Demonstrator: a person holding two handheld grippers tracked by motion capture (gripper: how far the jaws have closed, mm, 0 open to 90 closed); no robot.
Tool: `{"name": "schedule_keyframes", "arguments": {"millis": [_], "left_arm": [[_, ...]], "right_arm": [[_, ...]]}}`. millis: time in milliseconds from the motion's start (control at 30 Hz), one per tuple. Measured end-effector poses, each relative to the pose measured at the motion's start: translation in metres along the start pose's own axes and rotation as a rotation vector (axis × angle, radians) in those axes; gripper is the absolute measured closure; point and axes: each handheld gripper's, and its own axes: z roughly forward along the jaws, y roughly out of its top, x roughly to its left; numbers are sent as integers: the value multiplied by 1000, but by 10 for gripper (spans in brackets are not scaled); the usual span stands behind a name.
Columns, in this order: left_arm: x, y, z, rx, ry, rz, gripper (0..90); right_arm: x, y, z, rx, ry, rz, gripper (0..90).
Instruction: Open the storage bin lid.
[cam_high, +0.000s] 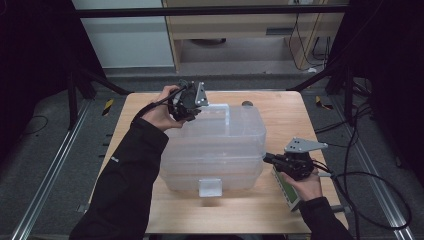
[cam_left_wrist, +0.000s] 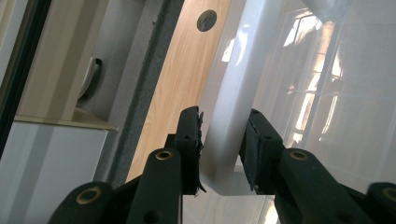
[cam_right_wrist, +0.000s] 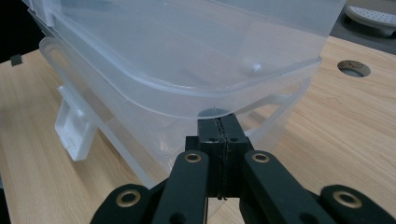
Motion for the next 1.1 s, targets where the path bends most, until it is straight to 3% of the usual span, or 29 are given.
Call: {"name": "schedule_keyframes", "arguments": {"millis": [200,400,567,700,1000,1100], "left_arm": [[-1,-4,-5,-27,3,-17,624],[-6,-13,-24,-75,11,-41,568],[-5,-27,-42,-81,49,-85,559],[-2,-44,-57,-121,76,-148,601],[2,-94,-76,-167,141,-346,714],[0,-110,-79,-190,180,-418,752]], "right_arm": [[-1,-1,0,-3,8,9,900],[-1,-1,0,-4,7,10,900],[-1,0,0,-3,5,10,900],[-1,0,0,-3,5,12,900],[0,0,0,0,2,9,900],[0,0,0,1,2,8,900]]}}
